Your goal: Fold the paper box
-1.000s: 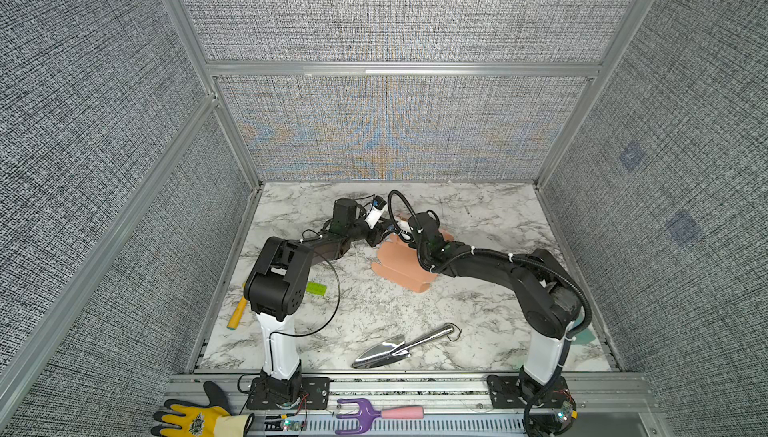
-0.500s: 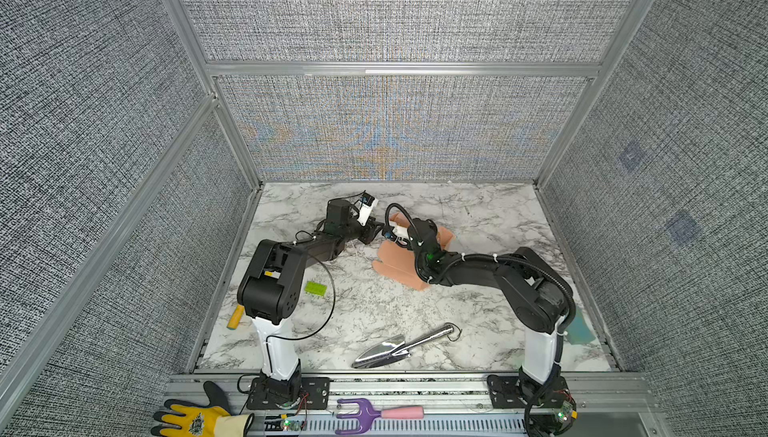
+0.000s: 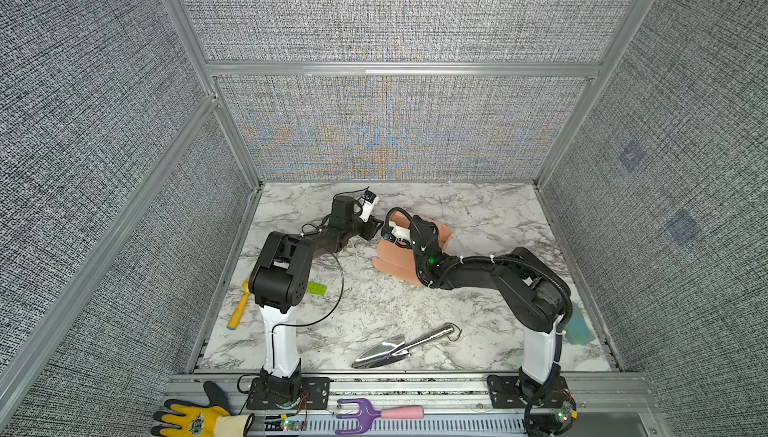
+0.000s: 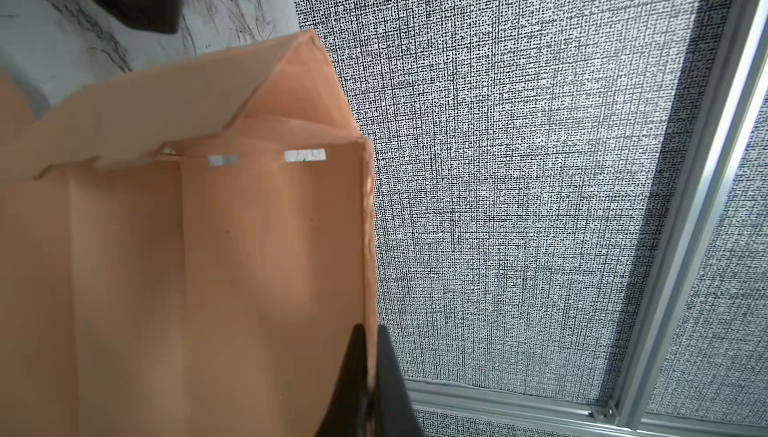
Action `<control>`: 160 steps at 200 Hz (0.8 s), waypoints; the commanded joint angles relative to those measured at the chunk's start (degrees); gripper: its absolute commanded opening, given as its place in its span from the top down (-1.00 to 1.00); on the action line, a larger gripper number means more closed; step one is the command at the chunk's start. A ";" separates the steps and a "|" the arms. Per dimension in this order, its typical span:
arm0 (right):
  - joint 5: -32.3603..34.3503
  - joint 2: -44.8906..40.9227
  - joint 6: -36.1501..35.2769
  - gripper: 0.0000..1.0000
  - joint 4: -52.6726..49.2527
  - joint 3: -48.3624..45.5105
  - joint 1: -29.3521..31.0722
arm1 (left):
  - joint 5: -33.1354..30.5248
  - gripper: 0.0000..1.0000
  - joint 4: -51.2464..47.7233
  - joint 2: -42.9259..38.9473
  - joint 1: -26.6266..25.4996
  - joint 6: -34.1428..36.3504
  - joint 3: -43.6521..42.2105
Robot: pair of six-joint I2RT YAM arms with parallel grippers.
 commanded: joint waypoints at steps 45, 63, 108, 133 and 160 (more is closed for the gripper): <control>-1.65 -2.33 3.77 1.00 -0.30 -0.91 0.26 | 1.48 0.08 -3.49 2.41 -0.50 0.19 4.51; -2.07 -2.47 4.30 1.00 -0.86 -0.74 0.26 | 2.73 0.08 -3.23 2.07 -0.93 1.08 4.45; -1.89 -1.67 3.22 1.00 -0.51 -0.64 0.34 | 3.96 0.10 -0.63 0.01 -1.18 -0.05 1.00; -2.05 -2.00 3.39 1.00 -0.66 -0.86 0.51 | 4.39 0.10 3.64 -2.38 -1.21 -1.79 -3.38; -2.30 -2.31 3.85 1.00 -0.92 -1.70 1.30 | 5.04 0.10 5.59 -2.64 -1.21 -3.09 -5.88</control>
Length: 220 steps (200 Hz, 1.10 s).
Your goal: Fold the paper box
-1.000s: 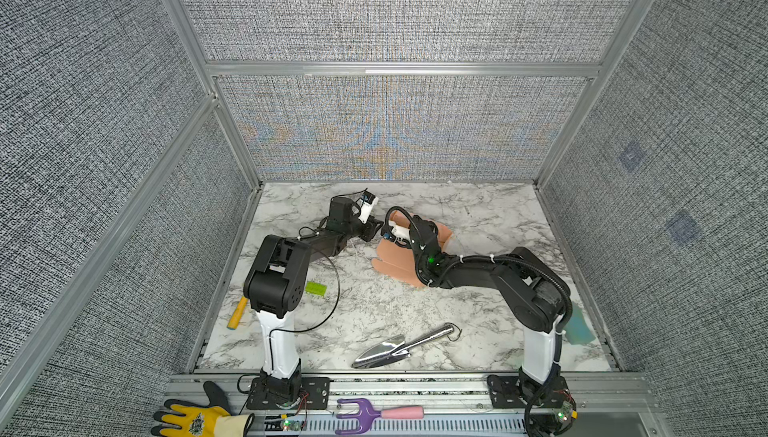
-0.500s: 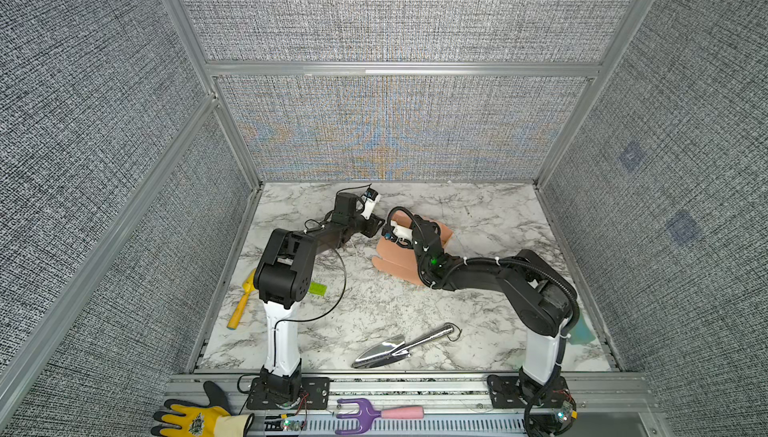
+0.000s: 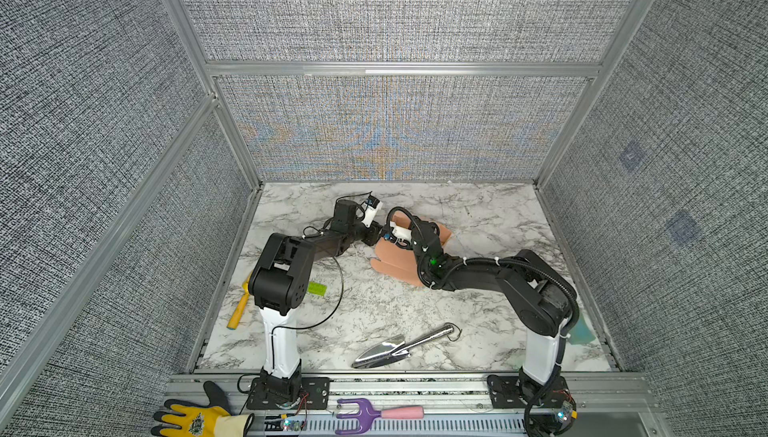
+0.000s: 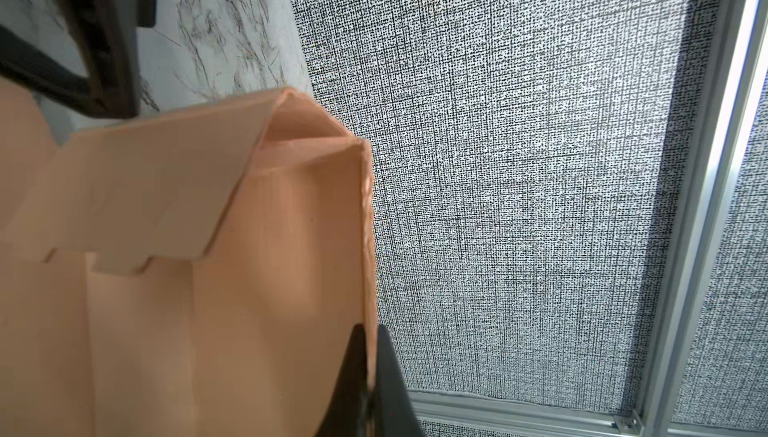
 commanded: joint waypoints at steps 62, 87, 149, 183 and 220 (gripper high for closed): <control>-2.08 -1.41 2.44 1.00 -1.51 -2.09 3.25 | -1.66 0.10 8.71 -7.60 0.03 -2.65 -10.23; -2.63 -1.55 2.52 1.00 -1.66 -2.51 3.93 | -2.91 0.10 11.28 -9.15 0.03 -3.31 -13.62; -6.50 -5.49 5.86 1.00 -3.01 -4.71 5.37 | -3.79 0.10 17.95 -12.00 0.10 -4.28 -21.14; -8.45 -7.29 7.46 1.00 -4.79 -5.21 6.02 | -4.01 0.10 20.94 -13.43 0.03 -4.58 -24.77; -8.61 -6.58 7.43 1.00 -6.54 -4.75 7.11 | -6.12 0.10 23.84 -16.21 0.03 -5.51 -29.82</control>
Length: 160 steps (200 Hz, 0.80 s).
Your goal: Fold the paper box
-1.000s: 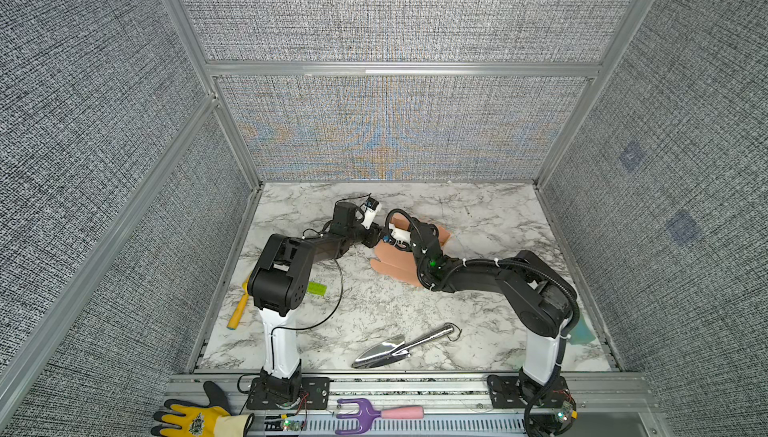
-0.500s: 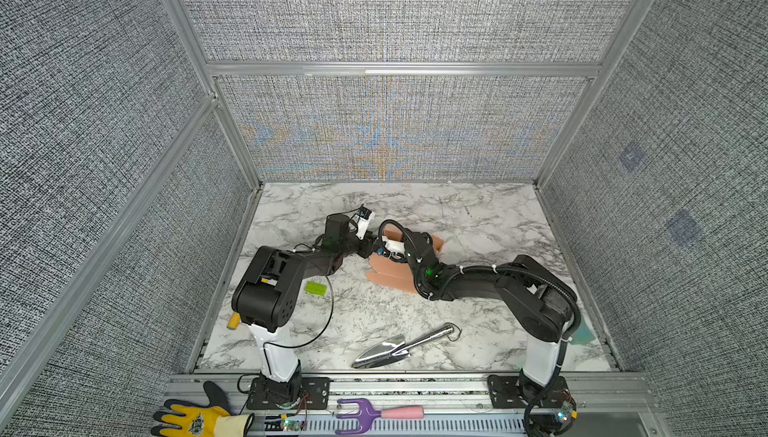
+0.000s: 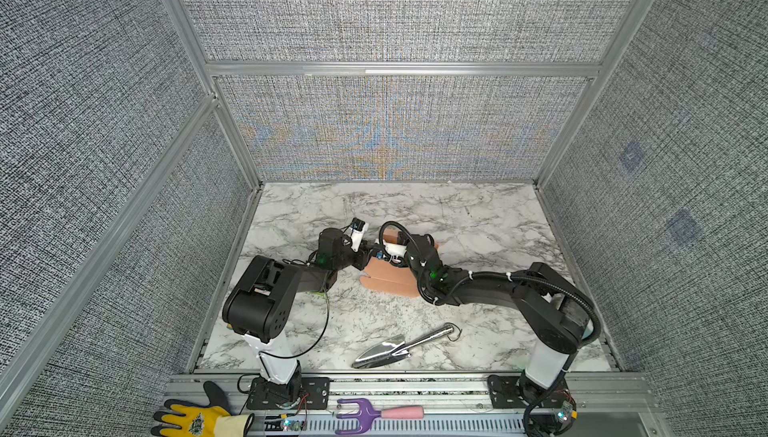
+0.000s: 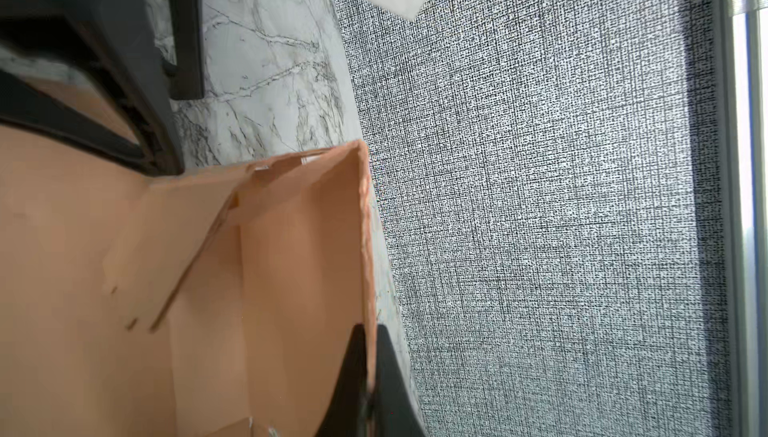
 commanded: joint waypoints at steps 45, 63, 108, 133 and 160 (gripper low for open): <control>-1.36 2.12 -0.01 1.00 -1.77 1.42 2.13 | -3.95 0.11 6.67 -3.77 -0.01 -1.88 -5.71; -2.27 1.80 0.64 1.00 -3.55 1.86 2.32 | -4.75 0.11 7.93 -4.09 -0.01 -1.95 -6.92; -4.91 -0.37 3.09 1.00 -10.30 3.94 2.32 | -4.95 0.10 10.72 -5.81 -0.01 -0.17 -8.63; -6.13 -1.25 4.85 1.00 -13.22 5.01 2.19 | -1.27 0.06 13.46 -4.71 -0.01 2.22 -8.58; -6.45 -1.36 5.70 1.00 -15.05 5.76 1.95 | 0.73 0.03 15.36 -3.69 -0.01 3.08 -8.10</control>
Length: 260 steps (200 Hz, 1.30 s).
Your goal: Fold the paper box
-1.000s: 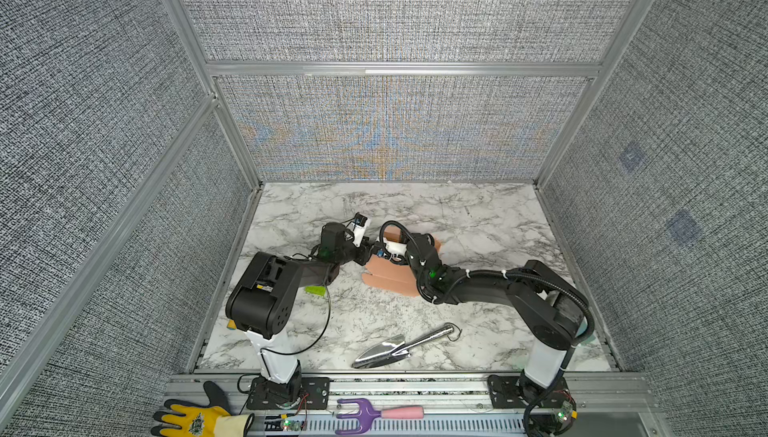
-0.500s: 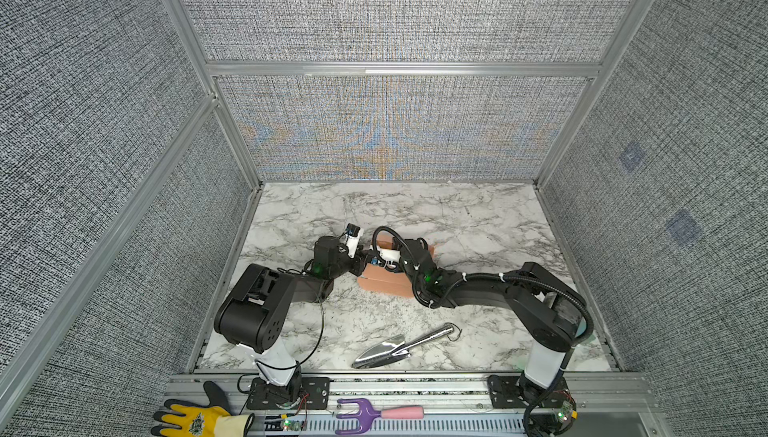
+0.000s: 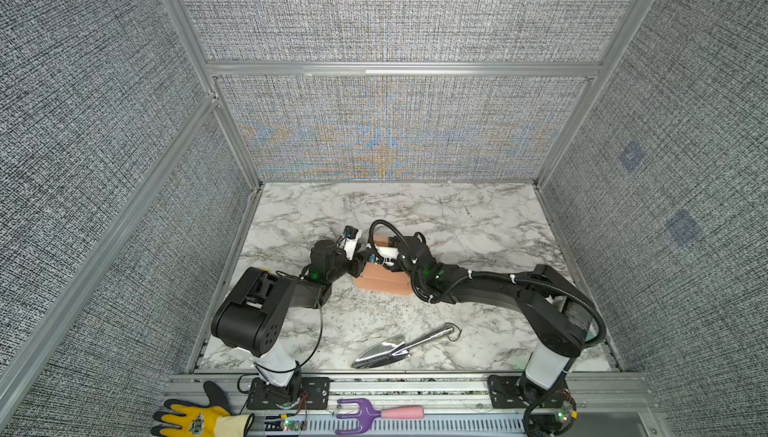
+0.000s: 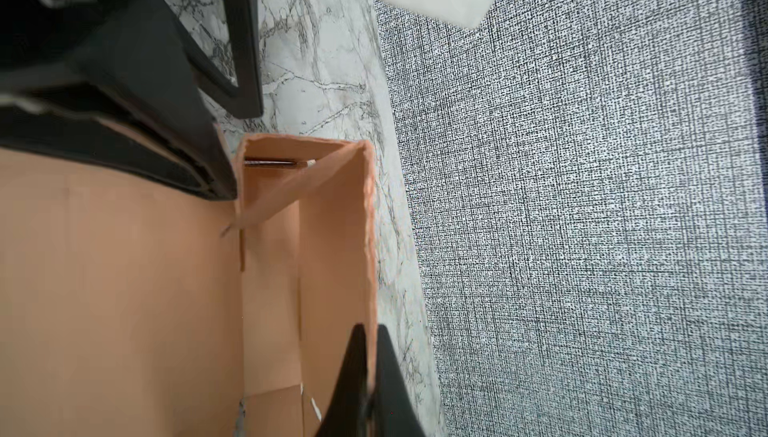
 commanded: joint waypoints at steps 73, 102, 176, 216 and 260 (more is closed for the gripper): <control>-2.85 -0.19 3.21 1.00 -6.93 3.15 -1.52 | 5.51 0.00 6.76 4.32 -0.01 3.72 2.70; -4.01 -1.08 4.58 1.00 -8.61 3.69 -2.50 | 6.30 0.00 10.13 4.67 -0.01 2.99 1.67; -1.38 2.74 3.04 1.00 -8.67 5.85 -3.71 | 6.96 -0.01 15.10 1.01 0.16 1.37 -2.36; 1.23 5.54 -0.09 1.00 -4.14 6.40 -4.55 | 7.27 -0.01 14.97 0.72 0.22 0.69 -2.10; 2.88 8.67 -5.59 1.00 3.59 5.15 -4.88 | 4.49 -0.01 13.61 1.89 0.60 0.78 -1.57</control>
